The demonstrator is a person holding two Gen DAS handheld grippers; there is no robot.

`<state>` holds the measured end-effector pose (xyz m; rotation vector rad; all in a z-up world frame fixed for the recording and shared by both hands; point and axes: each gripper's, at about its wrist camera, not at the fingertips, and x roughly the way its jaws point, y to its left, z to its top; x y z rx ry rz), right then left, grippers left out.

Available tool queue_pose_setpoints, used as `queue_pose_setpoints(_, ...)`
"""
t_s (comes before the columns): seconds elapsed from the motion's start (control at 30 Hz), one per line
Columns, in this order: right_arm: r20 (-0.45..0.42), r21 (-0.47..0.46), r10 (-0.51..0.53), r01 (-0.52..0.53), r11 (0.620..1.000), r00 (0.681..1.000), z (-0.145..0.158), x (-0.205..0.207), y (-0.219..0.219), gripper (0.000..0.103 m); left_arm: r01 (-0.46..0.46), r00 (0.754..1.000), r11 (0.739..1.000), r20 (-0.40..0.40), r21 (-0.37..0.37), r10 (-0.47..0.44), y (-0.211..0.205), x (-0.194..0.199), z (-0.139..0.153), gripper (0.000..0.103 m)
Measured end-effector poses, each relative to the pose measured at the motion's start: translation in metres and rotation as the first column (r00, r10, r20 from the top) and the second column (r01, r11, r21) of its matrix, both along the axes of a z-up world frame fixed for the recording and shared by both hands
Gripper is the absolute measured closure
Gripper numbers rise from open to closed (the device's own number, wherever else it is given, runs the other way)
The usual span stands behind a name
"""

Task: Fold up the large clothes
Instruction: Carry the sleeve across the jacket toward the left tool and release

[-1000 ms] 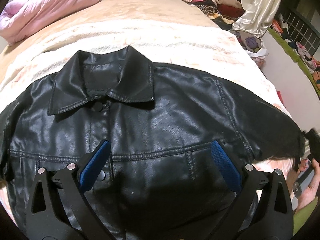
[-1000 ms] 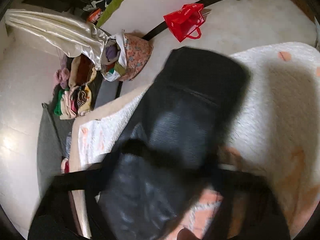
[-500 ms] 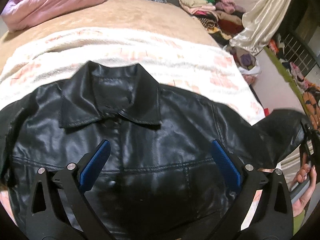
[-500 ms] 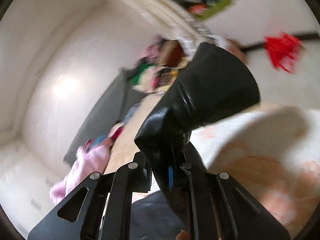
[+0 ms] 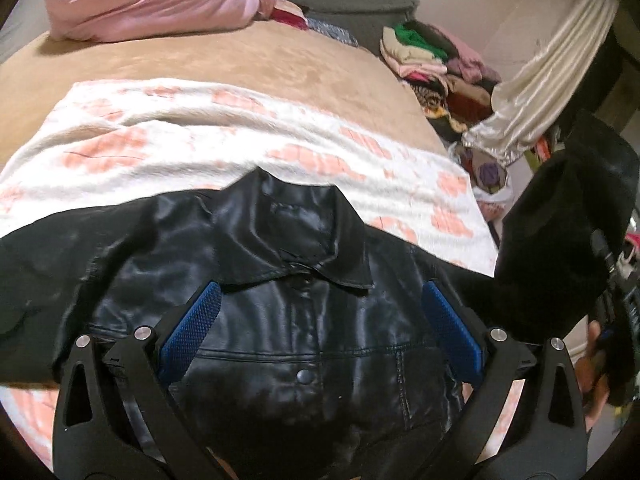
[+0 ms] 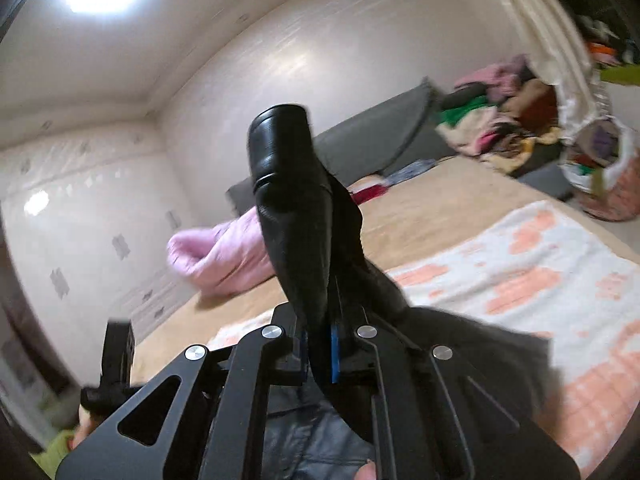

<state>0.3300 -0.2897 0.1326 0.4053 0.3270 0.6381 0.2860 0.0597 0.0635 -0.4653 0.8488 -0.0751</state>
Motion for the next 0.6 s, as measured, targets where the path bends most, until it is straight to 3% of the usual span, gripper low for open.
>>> queue_pose_setpoints(0.13, 0.015, -0.061, 0.110, -0.109, 0.992, 0.994, -0.004, -0.013, 0.052, 0.097, -0.022, 0.999, 0.997, 0.028, -0.074, 0.024, 0.027, -0.014, 0.005, 0.009)
queue_pose_setpoints(0.3, 0.055, -0.112, 0.219, -0.212, 0.971, 0.974, -0.013, -0.047, 0.100, 0.097, -0.060, 0.994, 0.976, 0.080, -0.212, 0.078, 0.064, -0.044, 0.008, 0.009)
queue_pose_setpoints(0.47, 0.078, -0.197, 0.306, -0.287, 0.938, 0.949, -0.023, -0.075, 0.143, 0.097, -0.107, 0.980, 0.954, 0.135, -0.279, 0.149, 0.096, -0.079, 0.017, 0.009)
queue_pose_setpoints(0.6, 0.046, -0.240, 0.358, -0.337, 0.910, 0.933, -0.037, -0.084, 0.167, 0.097, -0.134, 0.972, 0.950, 0.148, -0.282, 0.181, 0.114, -0.101, 0.016, 0.009)
